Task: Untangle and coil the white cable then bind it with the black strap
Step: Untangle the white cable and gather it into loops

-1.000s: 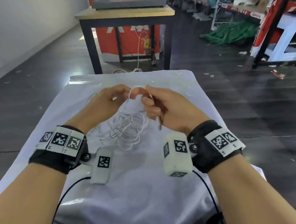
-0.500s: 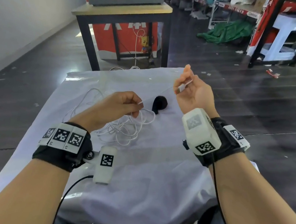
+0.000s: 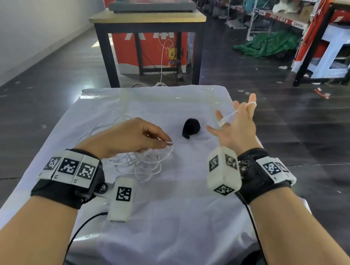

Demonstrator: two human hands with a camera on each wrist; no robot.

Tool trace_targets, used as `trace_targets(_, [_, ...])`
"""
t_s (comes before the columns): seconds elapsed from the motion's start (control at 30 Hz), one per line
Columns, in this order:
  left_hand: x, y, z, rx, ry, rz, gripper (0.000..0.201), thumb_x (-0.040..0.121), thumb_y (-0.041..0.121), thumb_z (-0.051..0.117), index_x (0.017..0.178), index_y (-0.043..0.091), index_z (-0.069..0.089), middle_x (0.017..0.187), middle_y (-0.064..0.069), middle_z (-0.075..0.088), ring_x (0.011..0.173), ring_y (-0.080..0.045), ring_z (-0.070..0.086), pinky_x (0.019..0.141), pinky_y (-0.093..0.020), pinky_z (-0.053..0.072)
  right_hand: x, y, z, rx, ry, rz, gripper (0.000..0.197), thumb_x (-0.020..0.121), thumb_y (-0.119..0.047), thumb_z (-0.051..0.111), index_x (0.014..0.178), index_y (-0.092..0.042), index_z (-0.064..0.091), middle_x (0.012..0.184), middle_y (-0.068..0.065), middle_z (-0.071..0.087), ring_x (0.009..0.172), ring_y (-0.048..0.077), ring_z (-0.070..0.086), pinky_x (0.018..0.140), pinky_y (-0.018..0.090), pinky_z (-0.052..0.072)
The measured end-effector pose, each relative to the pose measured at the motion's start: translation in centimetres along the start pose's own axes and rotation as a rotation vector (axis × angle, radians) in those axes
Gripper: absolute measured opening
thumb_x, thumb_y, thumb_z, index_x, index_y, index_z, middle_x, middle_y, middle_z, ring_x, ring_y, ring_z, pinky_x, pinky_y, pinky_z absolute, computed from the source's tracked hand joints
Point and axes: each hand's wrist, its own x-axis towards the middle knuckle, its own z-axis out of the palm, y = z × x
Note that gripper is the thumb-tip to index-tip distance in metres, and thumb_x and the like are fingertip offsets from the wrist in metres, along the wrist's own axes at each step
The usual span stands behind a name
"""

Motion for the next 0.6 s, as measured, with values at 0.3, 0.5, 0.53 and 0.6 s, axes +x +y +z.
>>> trace_targets(0.3, [-0.7, 0.8, -0.7, -0.161, -0.066, 0.02, 0.016, 0.084, 0.018, 0.069, 0.095, 0.025, 0.078, 0.086, -0.011, 0.072, 0.043, -0.008, 0.03, 0.043, -0.015, 0.029, -0.8, 1.7, 1.0, -0.725, -0.376, 0.126, 0.037, 0.103, -0.021, 0.032, 0.132, -0.039, 0.046, 0.067, -0.003, 0.046, 0.083, 0.004, 0.068, 0.099, 0.05, 0.036])
trace_targets(0.5, [0.2, 0.4, 0.1, -0.207, 0.096, 0.08, 0.014, 0.088, 0.022, 0.065, 0.096, 0.026, 0.076, 0.063, 0.002, 0.056, 0.041, -0.007, 0.034, 0.043, -0.017, 0.03, -2.1, 1.7, 1.8, -0.79, -0.64, 0.36, 0.039, 0.103, -0.015, 0.032, 0.134, -0.035, 0.044, 0.07, 0.0, 0.064, 0.096, 0.018, 0.07, 0.089, 0.045, 0.051])
trace_targets(0.53, [0.5, 0.2, 0.3, -0.196, 0.142, 0.084, 0.014, 0.089, 0.023, 0.064, 0.094, 0.028, 0.076, 0.062, 0.005, 0.055, 0.042, -0.008, 0.035, 0.045, -0.018, 0.032, -2.3, 1.7, 1.9, -0.75, -0.667, 0.422, 0.039, 0.102, -0.011, 0.033, 0.133, -0.03, 0.046, 0.062, 0.0, 0.062, 0.096, 0.025, 0.07, 0.09, 0.046, 0.052])
trace_targets(0.6, [0.8, -0.2, 0.4, -0.169, 0.241, 0.083, 0.011, 0.089, 0.028, 0.064, 0.09, 0.03, 0.075, 0.064, 0.007, 0.057, 0.045, -0.008, 0.039, 0.047, -0.017, 0.035, -2.7, 1.8, 2.1, -0.692, -0.697, 0.49, 0.035, 0.101, -0.007, 0.033, 0.131, -0.017, 0.05, 0.056, 0.005, 0.054, 0.081, 0.029, 0.069, 0.082, 0.042, 0.057])
